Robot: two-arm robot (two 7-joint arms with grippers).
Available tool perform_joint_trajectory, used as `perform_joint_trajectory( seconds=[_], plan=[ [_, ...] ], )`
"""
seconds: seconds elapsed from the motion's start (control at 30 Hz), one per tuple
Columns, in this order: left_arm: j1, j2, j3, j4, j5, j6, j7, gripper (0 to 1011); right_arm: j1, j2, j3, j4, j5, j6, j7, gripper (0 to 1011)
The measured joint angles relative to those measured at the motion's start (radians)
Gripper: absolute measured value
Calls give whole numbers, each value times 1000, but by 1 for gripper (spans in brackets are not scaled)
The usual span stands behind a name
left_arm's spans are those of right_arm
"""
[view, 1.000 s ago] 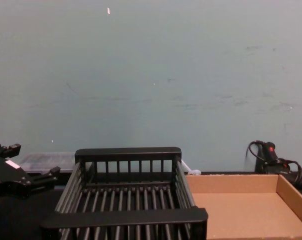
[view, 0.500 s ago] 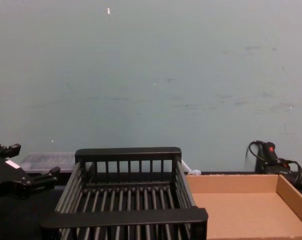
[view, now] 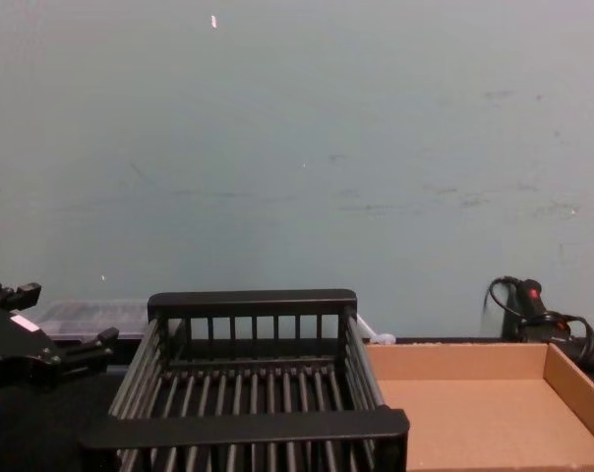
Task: Pick up the white tape and place it into the black box , Pick up the silver tape and place it into the brown box.
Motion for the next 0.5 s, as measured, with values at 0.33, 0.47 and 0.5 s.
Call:
perform_joint_trajectory(
  seconds=[0.33, 0.47, 0.5],
  plan=[
    [0, 0, 0, 0, 0, 0, 0, 1001, 0, 0, 0, -1, 0, 0, -1, 902],
    [0, 0, 0, 0, 0, 0, 0, 1001, 0, 0, 0, -1, 0, 0, -1, 810],
    [0, 0, 0, 0, 0, 0, 0, 1001, 0, 0, 0, -1, 0, 0, -1, 786]
  ],
)
